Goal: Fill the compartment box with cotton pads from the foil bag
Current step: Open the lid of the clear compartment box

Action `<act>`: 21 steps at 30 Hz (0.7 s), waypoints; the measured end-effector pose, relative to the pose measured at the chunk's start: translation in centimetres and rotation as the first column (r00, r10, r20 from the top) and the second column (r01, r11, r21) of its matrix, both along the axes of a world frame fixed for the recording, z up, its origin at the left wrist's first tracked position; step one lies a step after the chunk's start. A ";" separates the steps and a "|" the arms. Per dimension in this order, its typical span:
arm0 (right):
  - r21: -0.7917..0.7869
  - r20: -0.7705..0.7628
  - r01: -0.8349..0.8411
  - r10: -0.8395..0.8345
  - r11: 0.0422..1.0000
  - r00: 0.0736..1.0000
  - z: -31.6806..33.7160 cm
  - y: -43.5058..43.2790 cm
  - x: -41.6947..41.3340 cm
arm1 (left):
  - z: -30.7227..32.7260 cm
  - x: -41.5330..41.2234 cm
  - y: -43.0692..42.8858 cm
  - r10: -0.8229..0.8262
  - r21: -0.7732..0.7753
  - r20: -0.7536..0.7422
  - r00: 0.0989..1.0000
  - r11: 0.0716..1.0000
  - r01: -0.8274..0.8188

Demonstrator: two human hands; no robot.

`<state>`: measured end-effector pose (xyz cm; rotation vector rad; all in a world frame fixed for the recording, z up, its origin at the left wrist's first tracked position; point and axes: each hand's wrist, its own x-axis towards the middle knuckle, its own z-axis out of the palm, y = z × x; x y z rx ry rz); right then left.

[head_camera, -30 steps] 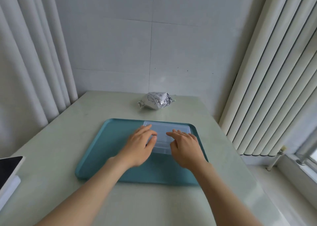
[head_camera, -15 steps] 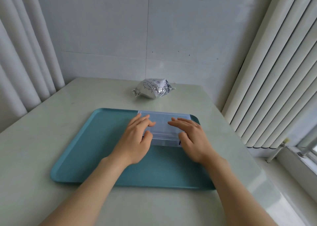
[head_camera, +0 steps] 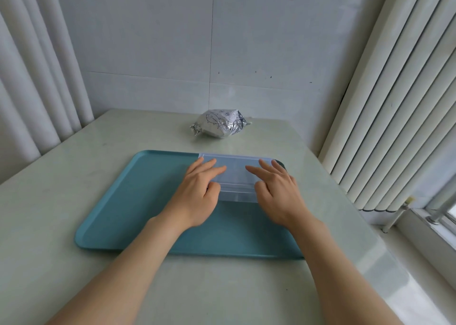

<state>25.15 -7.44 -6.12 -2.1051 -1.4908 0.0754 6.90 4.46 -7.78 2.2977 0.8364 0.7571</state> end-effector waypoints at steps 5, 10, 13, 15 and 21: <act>0.006 -0.069 -0.023 0.023 1.000 0.997 -0.2 -0.2 0.1 | 0.2 -0.2 -0.3 -0.023 -0.018 -0.015 1.000 1.000 0.023; -0.028 -0.019 -0.078 0.078 0.997 0.997 -0.1 -0.3 0.6 | 0.3 -0.5 -0.7 -0.034 -0.031 -0.032 0.999 0.999 0.033; -0.007 0.018 -0.087 0.087 0.996 0.996 -0.1 -0.5 0.9 | 0.2 -0.6 -0.8 0.007 -0.031 -0.028 1.000 0.999 -0.008; 0.019 0.056 -0.059 0.058 0.998 0.997 0.0 -0.7 1.1 | 0.1 -0.8 -0.7 0.043 -0.028 0.005 0.999 0.999 -0.043; 0.018 0.016 -0.088 0.087 0.996 0.996 0.2 -1.6 1.3 | 1.2 -1.4 -1.2 0.170 -0.122 0.140 0.975 0.981 -0.154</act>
